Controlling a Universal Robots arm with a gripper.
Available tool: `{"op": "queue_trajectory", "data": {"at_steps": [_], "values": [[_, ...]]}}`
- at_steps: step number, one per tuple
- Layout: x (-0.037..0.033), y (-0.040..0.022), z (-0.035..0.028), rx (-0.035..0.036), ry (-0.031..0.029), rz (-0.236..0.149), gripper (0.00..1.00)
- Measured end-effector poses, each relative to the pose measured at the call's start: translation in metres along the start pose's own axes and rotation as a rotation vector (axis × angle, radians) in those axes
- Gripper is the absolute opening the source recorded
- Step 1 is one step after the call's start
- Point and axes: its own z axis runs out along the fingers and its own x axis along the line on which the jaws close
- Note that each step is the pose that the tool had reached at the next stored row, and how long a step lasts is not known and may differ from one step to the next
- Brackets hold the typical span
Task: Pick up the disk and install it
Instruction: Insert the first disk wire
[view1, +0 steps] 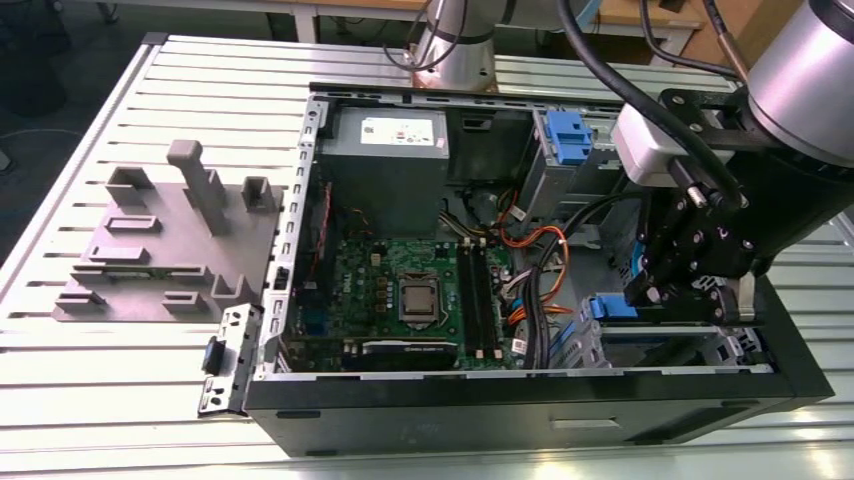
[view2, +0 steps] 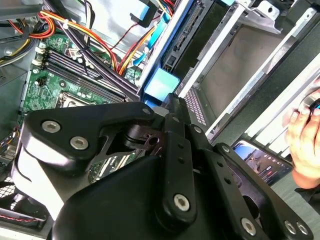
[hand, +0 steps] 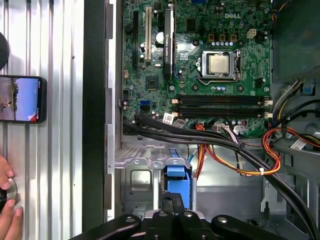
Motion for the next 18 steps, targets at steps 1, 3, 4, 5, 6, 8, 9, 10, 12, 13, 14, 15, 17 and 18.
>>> {"op": "queue_trajectory", "data": {"at_steps": [1,3,4,5,6,8,9,10,12,13,14,15,17,18], "values": [[0.0000,-0.0013,0.0000,0.0000,0.0000,0.000,0.11],[-0.0001,-0.0045,0.0003,0.0000,-0.0003,0.000,0.11],[-0.0001,-0.0068,0.0003,0.0000,-0.0001,0.000,0.11],[-0.0002,-0.0095,0.0004,0.0000,0.0000,0.000,0.11],[-0.0002,-0.0128,0.0006,0.0000,-0.0001,0.000,0.11],[-0.0003,-0.0208,0.0009,-0.0002,-0.0001,0.000,0.11],[-0.0004,-0.0249,0.0010,-0.0003,-0.0001,0.000,0.11],[-0.0004,-0.0288,0.0011,-0.0003,-0.0001,0.000,0.11],[-0.0005,-0.0343,0.0011,-0.0006,0.0003,0.000,0.11],[-0.0006,-0.0366,0.0012,-0.0006,0.0006,0.000,0.11],[-0.0006,-0.0390,0.0012,-0.0007,0.0009,0.000,0.11],[-0.0006,-0.0405,0.0011,-0.0007,0.0013,0.000,0.11],[-0.0007,-0.0419,0.0010,-0.0009,0.0015,0.000,0.11],[-0.0006,-0.0420,0.0005,-0.0010,0.0015,0.000,0.11]]}}
